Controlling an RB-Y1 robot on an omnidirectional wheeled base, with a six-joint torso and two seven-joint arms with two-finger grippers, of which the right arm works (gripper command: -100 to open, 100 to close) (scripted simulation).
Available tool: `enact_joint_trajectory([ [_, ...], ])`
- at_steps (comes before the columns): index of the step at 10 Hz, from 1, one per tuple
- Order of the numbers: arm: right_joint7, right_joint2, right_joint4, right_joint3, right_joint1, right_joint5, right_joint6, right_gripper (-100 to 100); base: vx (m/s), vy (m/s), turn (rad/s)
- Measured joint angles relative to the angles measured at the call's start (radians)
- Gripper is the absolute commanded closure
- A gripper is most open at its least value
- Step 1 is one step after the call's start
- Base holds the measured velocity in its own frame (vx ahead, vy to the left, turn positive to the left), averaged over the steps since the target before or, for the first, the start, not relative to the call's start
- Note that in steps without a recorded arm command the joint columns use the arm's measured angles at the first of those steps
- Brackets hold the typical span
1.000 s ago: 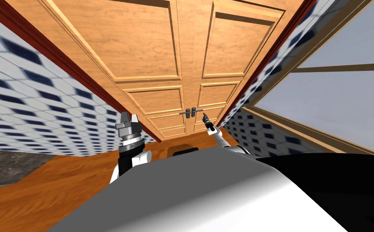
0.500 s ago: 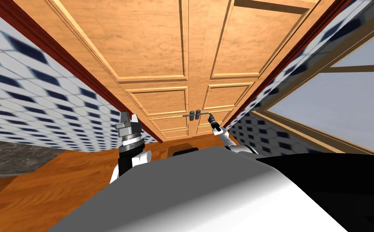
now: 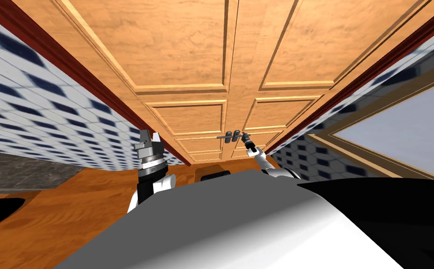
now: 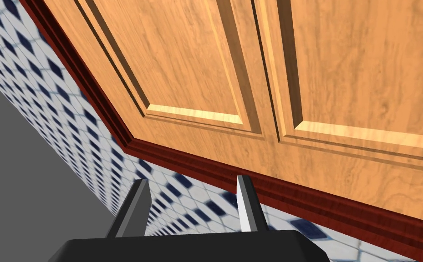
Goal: Pull the door open
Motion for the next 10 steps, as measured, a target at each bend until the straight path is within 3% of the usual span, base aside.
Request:
enact_joint_trajectory([
  [5,0.000,0.004,0.001,0.003,0.001,0.001,0.000,100,-0.033,-0.011,0.006],
  [8,-0.019,-0.014,-0.016,0.011,0.019,0.005,-0.006,100,-0.170,-0.060,0.054],
  [10,-0.044,-0.031,-0.006,0.029,0.024,0.013,-0.024,100,-0.208,-0.050,0.106],
])
